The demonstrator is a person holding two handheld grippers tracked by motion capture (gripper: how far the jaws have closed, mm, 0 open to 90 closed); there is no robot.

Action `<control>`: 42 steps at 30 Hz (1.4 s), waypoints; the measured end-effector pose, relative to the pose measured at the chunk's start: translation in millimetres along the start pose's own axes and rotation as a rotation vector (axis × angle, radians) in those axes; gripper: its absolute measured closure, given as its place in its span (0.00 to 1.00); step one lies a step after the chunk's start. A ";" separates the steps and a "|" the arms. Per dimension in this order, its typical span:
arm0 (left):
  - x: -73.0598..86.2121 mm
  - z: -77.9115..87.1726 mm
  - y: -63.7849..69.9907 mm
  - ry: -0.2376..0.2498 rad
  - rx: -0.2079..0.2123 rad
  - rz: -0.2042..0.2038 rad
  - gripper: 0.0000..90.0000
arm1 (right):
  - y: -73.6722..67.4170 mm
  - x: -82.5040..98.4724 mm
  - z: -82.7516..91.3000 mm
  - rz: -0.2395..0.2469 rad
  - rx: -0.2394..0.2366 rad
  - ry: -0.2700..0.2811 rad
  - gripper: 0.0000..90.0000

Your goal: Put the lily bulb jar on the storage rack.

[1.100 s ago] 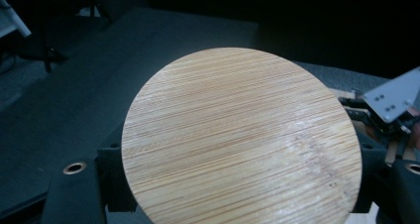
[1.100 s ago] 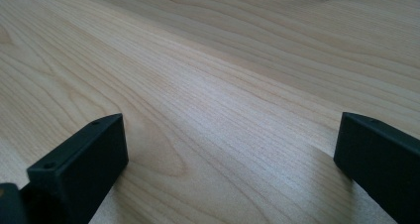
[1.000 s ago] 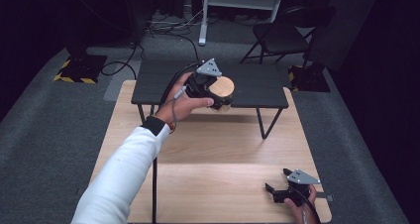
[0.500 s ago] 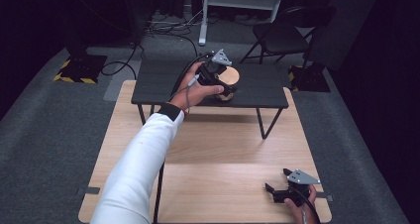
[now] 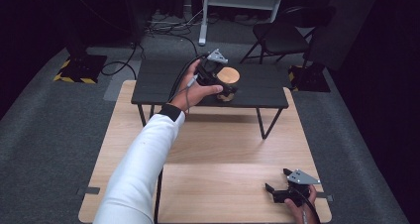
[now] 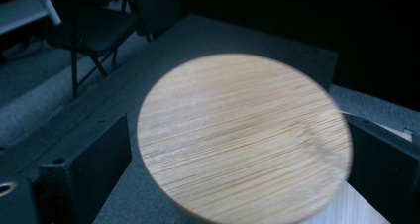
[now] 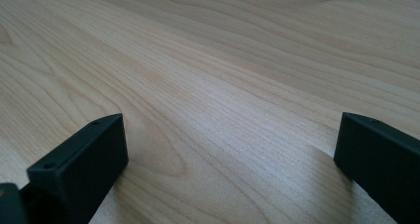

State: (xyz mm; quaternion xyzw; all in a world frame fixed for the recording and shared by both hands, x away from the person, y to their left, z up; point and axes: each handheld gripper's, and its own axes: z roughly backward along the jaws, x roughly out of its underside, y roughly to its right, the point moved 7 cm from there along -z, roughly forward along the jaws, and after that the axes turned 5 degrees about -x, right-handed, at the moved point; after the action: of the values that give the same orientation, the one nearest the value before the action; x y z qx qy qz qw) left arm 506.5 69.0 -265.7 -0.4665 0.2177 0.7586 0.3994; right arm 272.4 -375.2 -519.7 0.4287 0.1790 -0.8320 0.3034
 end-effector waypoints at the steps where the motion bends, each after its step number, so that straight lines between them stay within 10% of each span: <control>1: 0.0 3.3 1.7 0.014 -0.018 -0.007 0.04 | 0.0 0.0 0.0 0.000 0.000 0.000 0.00; 20: 39.0 71.5 36.2 0.151 -0.133 -0.022 0.00 | -0.2 0.2 0.1 -0.002 0.002 0.000 0.00; 42: 140.5 76.7 98.5 0.131 -0.118 -0.090 0.01 | -0.8 0.3 0.3 -0.004 0.005 0.000 0.00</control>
State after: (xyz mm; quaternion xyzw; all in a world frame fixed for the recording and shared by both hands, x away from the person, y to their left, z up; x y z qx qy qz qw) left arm 351.4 121.7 -357.7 -0.5469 0.1772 0.7193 0.3901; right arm 271.5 -374.9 -519.7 0.4289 0.1779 -0.8330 0.3010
